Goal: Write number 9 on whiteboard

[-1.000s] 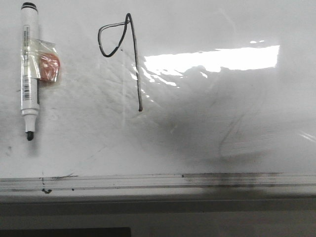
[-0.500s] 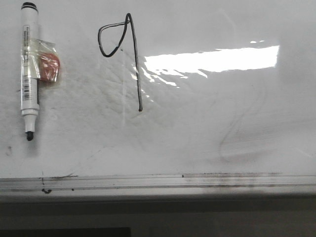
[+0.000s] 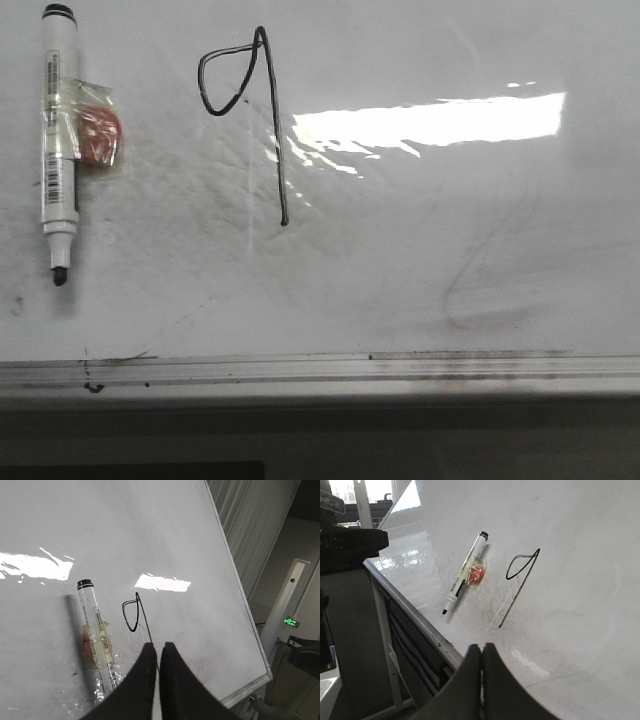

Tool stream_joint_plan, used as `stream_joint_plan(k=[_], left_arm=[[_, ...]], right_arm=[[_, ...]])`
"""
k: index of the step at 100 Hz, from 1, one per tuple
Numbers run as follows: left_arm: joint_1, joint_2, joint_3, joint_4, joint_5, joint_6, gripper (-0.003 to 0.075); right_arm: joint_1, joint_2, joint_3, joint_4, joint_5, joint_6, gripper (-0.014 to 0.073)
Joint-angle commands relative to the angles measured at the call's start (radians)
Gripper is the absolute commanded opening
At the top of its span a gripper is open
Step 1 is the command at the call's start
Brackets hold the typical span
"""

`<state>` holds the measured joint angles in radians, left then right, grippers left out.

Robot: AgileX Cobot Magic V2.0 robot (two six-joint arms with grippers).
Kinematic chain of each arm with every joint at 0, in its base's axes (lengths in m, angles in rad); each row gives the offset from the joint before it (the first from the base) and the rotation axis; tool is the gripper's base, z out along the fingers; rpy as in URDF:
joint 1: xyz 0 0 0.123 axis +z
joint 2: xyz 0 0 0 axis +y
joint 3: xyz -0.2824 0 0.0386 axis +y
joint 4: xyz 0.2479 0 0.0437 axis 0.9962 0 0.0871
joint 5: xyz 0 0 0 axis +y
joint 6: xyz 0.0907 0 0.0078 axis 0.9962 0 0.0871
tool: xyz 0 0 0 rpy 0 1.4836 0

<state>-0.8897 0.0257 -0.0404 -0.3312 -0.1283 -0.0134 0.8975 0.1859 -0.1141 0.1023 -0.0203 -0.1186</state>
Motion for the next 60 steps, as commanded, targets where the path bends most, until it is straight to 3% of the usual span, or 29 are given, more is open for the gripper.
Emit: stream_joint_plan(k=[1,42,51,60], left_arm=[[0.0,0.008,-0.028,0.007,-0.066,-0.005,-0.002],[0.005,0.008,0.03,0.03,-0.068,-0.005,-0.002],[0.062,0.008,0.076,0.13,-0.068,-0.005,-0.002],[0.18,0.008,0.072,0.162,0.03,-0.005,-0.002]], right_arm=[[0.001,0.008,-0.024,-0.011,-0.071,-0.007,-0.0063],[0.001,0.008,-0.024,-0.011,-0.071,-0.007,-0.0063],[0.001,0.008,-0.024,-0.011,-0.071,-0.007,-0.0063],[0.001,0.008,-0.024,-0.011,-0.071,-0.007,-0.0063]])
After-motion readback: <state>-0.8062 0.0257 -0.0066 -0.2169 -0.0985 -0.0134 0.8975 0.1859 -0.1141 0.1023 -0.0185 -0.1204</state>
